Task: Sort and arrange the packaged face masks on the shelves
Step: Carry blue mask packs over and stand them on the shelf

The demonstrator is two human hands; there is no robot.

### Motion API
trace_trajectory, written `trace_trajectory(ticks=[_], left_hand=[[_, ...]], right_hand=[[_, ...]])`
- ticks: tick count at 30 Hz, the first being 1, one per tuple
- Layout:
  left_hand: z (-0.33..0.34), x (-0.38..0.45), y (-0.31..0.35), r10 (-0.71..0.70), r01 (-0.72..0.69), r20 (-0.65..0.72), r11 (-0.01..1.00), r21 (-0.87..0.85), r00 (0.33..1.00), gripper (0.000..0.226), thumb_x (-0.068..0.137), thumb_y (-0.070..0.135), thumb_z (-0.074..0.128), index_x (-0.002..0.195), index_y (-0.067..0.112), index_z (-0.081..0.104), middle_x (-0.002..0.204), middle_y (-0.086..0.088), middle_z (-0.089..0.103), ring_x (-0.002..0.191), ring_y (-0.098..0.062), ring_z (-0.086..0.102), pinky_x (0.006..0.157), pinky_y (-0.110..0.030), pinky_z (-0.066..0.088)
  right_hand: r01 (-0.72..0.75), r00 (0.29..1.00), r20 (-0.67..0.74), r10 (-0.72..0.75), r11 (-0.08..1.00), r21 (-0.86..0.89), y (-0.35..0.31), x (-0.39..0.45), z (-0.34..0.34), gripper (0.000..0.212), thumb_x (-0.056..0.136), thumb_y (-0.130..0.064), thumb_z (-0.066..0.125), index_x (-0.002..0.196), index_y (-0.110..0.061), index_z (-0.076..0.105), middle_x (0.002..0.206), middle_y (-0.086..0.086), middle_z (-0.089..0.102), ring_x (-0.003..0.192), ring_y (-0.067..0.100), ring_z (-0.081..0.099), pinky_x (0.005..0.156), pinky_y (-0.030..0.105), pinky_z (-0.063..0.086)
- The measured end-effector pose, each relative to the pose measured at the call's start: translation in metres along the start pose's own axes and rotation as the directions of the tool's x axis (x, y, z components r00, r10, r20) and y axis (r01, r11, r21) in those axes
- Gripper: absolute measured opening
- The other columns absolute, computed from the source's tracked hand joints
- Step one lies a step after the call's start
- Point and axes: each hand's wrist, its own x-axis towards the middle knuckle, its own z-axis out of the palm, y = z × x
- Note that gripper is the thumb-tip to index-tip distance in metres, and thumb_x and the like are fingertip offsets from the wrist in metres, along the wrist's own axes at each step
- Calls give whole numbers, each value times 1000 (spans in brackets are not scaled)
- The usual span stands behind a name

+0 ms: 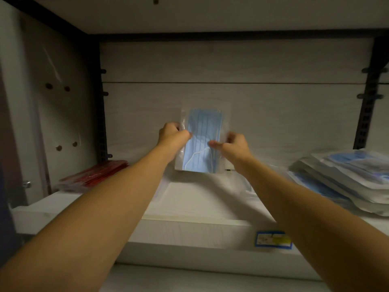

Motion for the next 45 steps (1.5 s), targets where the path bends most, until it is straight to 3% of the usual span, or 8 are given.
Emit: trace_trajectory(ticks=[8,14,17,23,29,36,40,45], left_hand=[[-33,-7,14,-93,90,86,995,43,992,27,79,13,75,101,3,64,95,-11,70,78,-23,66,60,-27,46],[-38,-20,11,-220,194,209,971,136,953,30,86,1,74,87,10,45,85,-12,59,74,-22,60,60,-35,52],[-35,-29,4,-306,251,270,943,221,913,28,84,2,78,97,6,53,82,-10,58,69,-18,59,50,-30,49],[-21,-37,-16,-366,216,345,889,404,864,23,87,8,76,94,8,55,83,-8,46,64,-16,45,38,-21,44],[-16,-35,-29,-463,213,399,821,530,791,61,88,13,75,142,-2,49,149,-23,47,131,-35,52,103,-42,46],[-21,-37,-29,-454,215,382,823,526,805,53,90,12,73,137,-2,52,146,-22,50,129,-36,53,100,-43,46],[-24,-38,-27,-476,319,348,849,422,807,50,93,16,65,137,-1,47,126,-16,55,97,-30,61,78,-39,49],[-26,-38,-23,-507,418,291,851,317,812,38,88,24,64,113,1,47,88,-11,43,58,-20,38,60,-32,43]], right_hand=[[-129,991,24,132,986,-103,-27,-9,11,40,76,-19,89,105,-3,67,96,13,73,78,25,73,68,36,62],[-231,967,35,251,930,-287,-31,-20,11,42,70,-27,93,90,-6,63,78,8,67,63,21,62,72,40,63],[-307,934,63,351,883,-355,-27,-31,10,44,70,-28,93,97,-4,66,76,8,67,60,18,58,53,30,51],[-382,862,129,489,796,-470,-21,-50,7,35,84,-16,82,76,-7,49,68,8,52,55,15,48,50,27,41],[-375,807,146,572,688,-622,-12,-56,16,35,86,-24,81,81,-4,52,65,12,49,49,21,46,43,22,39],[-386,775,165,609,664,-640,-20,-59,22,33,86,-25,80,84,-4,54,67,12,55,53,22,52,48,29,45],[-376,818,112,565,671,-639,-23,-59,20,44,81,-33,84,90,-4,52,73,15,61,61,27,63,55,35,50],[-425,849,44,526,731,-534,-25,-53,14,34,96,-30,63,101,2,54,79,22,61,94,41,72,88,44,57]])
